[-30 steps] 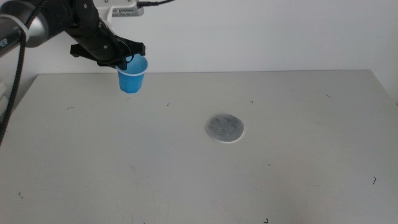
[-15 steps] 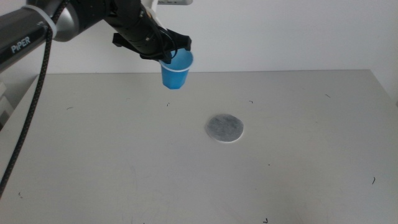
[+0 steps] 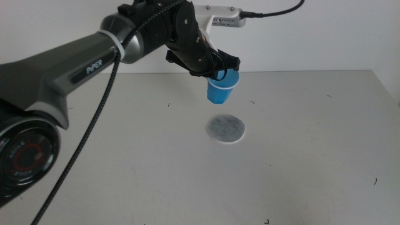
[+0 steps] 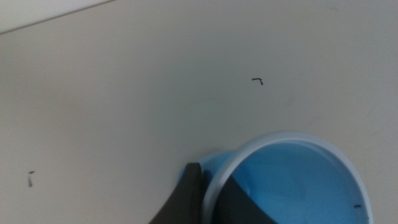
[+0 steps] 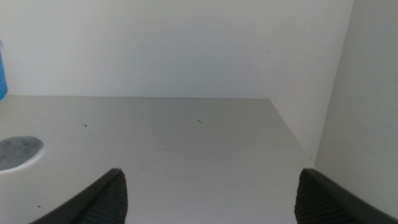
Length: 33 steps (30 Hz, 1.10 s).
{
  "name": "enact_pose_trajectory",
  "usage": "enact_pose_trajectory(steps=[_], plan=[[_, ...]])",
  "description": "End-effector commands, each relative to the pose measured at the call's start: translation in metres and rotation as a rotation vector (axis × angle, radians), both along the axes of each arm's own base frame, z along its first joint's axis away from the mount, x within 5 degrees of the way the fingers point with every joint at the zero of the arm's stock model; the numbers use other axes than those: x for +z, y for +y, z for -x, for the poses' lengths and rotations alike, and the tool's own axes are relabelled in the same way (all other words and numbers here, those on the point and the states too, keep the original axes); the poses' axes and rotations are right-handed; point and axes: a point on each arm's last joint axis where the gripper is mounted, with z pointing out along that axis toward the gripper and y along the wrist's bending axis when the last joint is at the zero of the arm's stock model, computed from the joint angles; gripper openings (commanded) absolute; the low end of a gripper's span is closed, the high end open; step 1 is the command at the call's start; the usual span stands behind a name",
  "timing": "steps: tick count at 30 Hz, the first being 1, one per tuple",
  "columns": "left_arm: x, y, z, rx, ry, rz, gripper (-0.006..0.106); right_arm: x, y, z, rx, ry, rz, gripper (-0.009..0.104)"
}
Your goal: Place an empty cup on a cup mat.
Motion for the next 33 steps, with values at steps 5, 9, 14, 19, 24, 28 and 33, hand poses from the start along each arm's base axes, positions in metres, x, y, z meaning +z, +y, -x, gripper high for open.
enact_pose_trajectory(steps=[5,9,14,19,24,28,33], plan=[[0.021,-0.017,0.001,-0.015,-0.076,0.072,0.0,0.012,0.0,0.002,0.004,-0.108,0.023,0.094],[0.008,-0.021,-0.001,-0.015,-0.038,0.073,0.0,0.012,0.0,0.002,0.004,-0.108,0.023,0.094],[-0.005,-0.025,-0.005,-0.016,-0.013,0.087,0.0,0.012,0.0,0.002,0.004,-0.108,0.023,0.094],[-0.021,-0.031,-0.007,-0.039,0.026,0.106,0.0,0.012,0.0,0.002,0.004,-0.108,0.023,0.094],[-0.033,-0.033,-0.008,-0.045,0.055,0.103,0.0,0.012,0.0,0.002,0.004,-0.108,0.023,0.094],[-0.034,-0.033,-0.009,-0.047,0.056,0.093,0.008,0.012,0.0,0.002,0.004,-0.108,0.023,0.094],[-0.034,-0.031,-0.009,-0.045,0.061,0.088,0.039,0.012,0.0,0.002,0.004,-0.108,0.023,0.094]])
